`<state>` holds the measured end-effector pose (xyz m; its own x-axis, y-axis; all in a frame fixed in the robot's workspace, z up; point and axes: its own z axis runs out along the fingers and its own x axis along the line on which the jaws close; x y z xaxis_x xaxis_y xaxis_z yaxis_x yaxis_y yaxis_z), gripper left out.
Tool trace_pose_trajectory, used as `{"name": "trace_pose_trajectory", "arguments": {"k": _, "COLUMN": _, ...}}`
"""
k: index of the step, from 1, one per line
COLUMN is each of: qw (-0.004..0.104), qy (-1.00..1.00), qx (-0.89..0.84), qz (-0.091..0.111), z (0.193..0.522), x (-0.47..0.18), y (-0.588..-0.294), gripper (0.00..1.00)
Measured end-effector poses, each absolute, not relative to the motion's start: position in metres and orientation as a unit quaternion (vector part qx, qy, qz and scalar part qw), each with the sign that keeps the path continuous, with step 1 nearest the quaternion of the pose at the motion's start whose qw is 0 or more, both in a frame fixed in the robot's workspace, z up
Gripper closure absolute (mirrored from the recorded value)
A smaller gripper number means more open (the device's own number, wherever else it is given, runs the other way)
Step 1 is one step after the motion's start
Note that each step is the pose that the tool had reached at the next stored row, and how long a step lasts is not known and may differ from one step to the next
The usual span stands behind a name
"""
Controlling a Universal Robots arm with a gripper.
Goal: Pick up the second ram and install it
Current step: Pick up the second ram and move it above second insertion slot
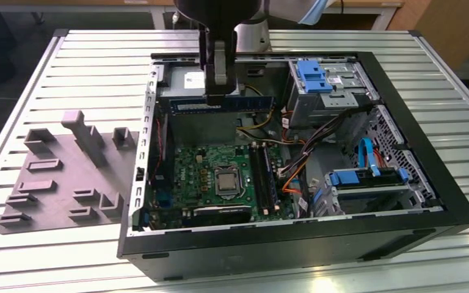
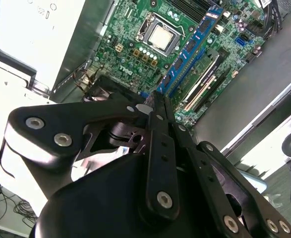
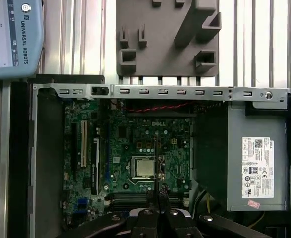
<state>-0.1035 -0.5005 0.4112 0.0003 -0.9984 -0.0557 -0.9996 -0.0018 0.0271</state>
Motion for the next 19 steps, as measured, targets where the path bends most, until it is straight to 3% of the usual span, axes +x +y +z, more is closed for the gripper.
{"name": "trace_pose_trajectory", "arguments": {"k": 19, "qw": 0.01, "qy": 0.706, "qx": -0.707, "qz": 0.029, "z": 0.395, "x": -0.099, "y": -0.5, "gripper": 0.89}}
